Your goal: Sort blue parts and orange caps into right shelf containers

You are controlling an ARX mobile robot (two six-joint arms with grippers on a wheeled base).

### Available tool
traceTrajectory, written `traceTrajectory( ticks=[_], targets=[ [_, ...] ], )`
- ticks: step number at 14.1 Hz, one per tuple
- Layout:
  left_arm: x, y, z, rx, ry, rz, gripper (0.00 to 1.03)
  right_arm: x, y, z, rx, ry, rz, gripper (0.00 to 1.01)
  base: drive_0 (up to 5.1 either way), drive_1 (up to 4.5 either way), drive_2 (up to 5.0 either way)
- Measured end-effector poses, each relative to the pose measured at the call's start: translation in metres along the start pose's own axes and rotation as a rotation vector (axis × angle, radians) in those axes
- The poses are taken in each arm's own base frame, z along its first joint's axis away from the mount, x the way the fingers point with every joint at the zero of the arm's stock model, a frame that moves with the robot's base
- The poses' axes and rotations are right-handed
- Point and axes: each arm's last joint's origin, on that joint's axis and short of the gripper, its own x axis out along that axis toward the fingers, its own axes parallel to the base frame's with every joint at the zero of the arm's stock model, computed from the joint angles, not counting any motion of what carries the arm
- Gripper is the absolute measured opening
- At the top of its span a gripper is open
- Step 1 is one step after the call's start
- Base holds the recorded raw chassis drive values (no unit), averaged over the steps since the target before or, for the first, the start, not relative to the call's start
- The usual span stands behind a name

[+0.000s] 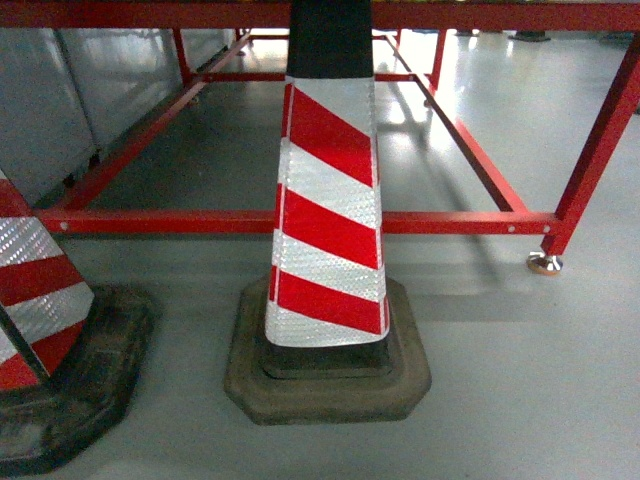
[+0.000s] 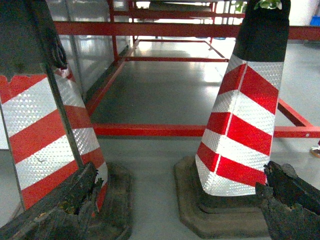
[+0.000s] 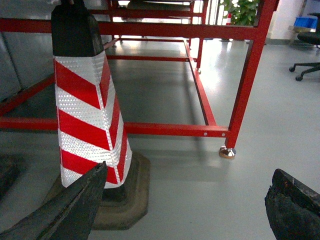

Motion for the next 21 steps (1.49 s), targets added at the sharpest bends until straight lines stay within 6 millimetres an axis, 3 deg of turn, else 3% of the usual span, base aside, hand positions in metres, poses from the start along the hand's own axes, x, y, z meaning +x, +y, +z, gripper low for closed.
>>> traceTrajectory(
  ticks=[21],
  targets=[
    [0.0,0.0,0.0,0.0,0.0,0.0,0.98,0.0,-0.0001,0.0,0.009,0.0,-0.003,0.98,0.0,0.0,0.0]
  ],
)
